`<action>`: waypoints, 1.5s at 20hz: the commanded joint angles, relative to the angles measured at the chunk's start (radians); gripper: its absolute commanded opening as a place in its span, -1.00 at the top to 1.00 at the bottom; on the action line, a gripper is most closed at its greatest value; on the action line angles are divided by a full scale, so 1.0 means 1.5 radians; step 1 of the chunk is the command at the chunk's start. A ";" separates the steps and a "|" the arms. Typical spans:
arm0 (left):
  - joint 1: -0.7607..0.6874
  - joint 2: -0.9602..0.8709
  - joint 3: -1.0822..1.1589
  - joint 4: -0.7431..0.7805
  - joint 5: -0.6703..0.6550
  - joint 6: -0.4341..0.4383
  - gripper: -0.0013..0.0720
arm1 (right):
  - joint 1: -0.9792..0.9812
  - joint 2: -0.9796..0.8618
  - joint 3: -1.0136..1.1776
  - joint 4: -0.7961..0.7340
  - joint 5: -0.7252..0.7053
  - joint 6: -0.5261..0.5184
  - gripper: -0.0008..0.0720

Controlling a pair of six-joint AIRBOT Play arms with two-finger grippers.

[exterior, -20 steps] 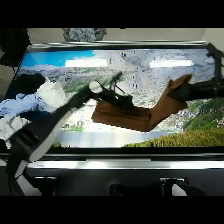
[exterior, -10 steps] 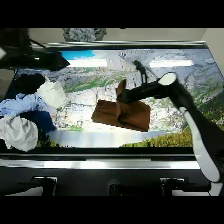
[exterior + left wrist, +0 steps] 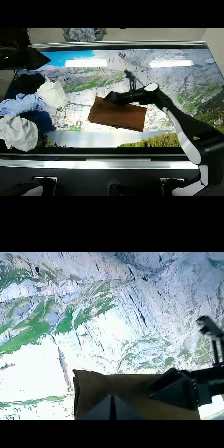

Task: Fold the shirts.

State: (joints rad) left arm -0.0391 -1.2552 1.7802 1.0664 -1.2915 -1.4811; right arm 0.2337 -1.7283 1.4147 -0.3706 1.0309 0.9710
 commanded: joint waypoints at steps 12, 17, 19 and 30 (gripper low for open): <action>0.000 0.004 -0.077 0.000 0.006 0.010 0.89 | -0.253 0.062 -0.234 -0.224 0.083 0.055 -0.74; 0.000 0.004 -0.077 0.000 0.006 0.010 0.89 | -0.227 0.028 -0.234 -0.122 0.051 0.023 0.02; 0.000 0.004 -0.077 0.000 0.006 0.010 0.89 | -0.230 0.031 -0.233 -0.121 0.091 -0.004 0.86; 0.000 0.004 -0.077 0.000 0.006 0.010 0.89 | -0.468 0.054 -0.007 -0.138 0.170 -0.028 0.86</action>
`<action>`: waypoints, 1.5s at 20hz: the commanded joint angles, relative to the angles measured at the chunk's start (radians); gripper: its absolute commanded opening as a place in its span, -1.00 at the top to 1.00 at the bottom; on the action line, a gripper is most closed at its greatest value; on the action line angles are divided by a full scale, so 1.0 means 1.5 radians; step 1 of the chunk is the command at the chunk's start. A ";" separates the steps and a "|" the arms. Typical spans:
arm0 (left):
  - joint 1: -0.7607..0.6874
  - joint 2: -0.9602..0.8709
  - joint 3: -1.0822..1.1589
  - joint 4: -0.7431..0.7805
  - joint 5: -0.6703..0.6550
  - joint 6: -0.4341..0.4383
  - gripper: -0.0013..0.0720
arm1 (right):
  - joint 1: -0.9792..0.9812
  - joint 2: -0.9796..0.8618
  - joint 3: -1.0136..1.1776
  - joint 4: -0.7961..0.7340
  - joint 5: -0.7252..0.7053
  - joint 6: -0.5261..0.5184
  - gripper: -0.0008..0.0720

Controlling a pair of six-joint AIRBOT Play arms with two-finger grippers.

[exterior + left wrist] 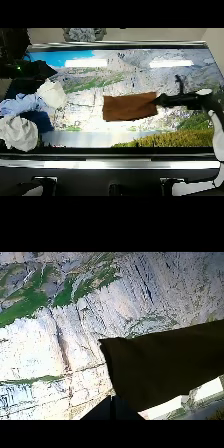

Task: Fold the shirts.

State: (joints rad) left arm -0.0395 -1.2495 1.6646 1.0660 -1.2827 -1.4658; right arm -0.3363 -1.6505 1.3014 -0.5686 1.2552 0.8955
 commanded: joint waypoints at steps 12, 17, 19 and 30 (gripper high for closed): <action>0.000 0.000 0.000 0.000 0.000 0.000 0.89 | -0.522 0.036 0.076 -0.346 0.200 0.132 0.86; 0.000 0.000 0.000 0.000 0.000 0.000 0.89 | -0.520 0.122 -0.119 -0.410 0.180 0.145 0.85; 0.000 0.000 0.000 0.000 0.000 0.000 0.89 | -0.520 0.160 -0.176 -0.465 0.155 0.152 0.85; 0.000 0.000 0.000 0.000 0.000 0.000 0.89 | -0.520 0.234 -0.294 -0.512 0.093 0.182 0.85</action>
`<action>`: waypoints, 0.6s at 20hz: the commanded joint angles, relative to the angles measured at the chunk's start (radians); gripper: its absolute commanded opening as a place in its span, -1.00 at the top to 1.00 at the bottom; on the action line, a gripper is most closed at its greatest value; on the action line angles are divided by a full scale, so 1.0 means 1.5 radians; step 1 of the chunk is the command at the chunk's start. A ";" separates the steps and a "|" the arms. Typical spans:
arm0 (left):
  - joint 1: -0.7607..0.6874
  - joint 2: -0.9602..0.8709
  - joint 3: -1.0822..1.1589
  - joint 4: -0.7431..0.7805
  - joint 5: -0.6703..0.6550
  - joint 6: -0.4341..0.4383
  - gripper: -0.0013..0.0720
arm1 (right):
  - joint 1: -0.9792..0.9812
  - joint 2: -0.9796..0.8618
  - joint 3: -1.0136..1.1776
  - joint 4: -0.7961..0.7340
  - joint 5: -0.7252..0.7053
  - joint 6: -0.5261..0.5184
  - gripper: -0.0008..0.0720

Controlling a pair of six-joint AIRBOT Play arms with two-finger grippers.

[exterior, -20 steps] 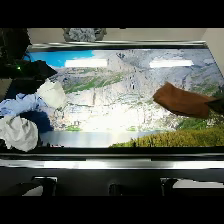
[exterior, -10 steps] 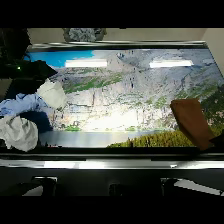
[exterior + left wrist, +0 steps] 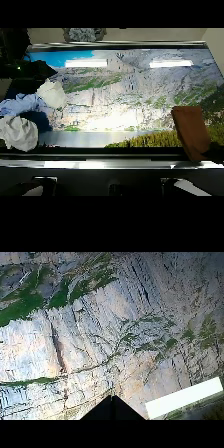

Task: Fold the shirts.

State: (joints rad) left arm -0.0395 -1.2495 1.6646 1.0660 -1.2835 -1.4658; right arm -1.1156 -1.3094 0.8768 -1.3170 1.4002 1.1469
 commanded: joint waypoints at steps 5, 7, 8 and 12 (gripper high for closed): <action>0.000 0.000 0.000 0.000 0.001 0.000 0.89 | -0.001 0.031 -0.038 -0.039 0.000 0.050 0.85; 0.000 0.000 0.000 0.000 0.001 0.000 0.89 | -0.001 0.044 -0.056 -0.037 -0.016 0.054 0.71; 0.001 0.000 0.000 0.000 0.001 0.001 0.89 | -0.001 0.046 -0.053 -0.037 -0.022 0.054 0.23; 0.001 0.000 0.000 0.000 0.001 0.000 0.89 | -0.001 0.071 0.064 -0.069 -0.007 0.006 -0.71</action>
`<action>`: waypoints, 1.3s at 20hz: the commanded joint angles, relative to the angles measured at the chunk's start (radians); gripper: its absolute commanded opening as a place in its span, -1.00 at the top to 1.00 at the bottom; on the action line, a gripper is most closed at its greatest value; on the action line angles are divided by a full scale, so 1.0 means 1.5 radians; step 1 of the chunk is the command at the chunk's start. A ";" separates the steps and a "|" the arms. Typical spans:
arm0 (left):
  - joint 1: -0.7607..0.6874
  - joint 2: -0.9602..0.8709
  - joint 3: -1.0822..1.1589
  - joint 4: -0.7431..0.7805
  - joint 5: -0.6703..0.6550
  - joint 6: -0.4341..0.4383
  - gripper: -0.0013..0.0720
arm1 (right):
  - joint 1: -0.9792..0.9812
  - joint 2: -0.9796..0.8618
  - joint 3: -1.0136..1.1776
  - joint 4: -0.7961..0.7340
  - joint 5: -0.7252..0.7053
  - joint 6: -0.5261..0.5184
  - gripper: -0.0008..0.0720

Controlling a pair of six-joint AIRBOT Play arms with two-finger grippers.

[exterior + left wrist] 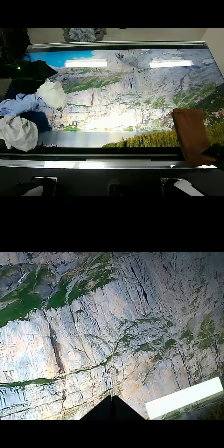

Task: Fold the shirts.

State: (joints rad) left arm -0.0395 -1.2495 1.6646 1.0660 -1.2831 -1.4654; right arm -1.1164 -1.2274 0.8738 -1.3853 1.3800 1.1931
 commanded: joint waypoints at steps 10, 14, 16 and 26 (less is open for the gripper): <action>-0.105 -0.100 0.059 0.491 0.034 -0.116 0.86 | 0.397 0.008 0.430 0.050 -0.102 -0.074 -0.69; -0.099 -0.160 -0.060 0.364 -0.153 -0.116 -0.51 | 0.615 -0.063 0.369 -0.008 0.004 0.006 -0.77; -0.099 -0.106 -0.180 0.310 -0.057 -0.151 -0.51 | 0.644 -0.094 0.352 0.025 0.046 0.000 -0.75; -0.099 -0.074 -0.261 0.297 0.026 -0.210 -0.51 | 0.658 -0.105 0.343 0.020 0.031 0.001 -0.75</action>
State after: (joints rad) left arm -0.1879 -1.3632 1.2850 1.5162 -1.2568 -1.7714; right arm -0.1368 -1.3815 1.3899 -1.3544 1.4166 1.1912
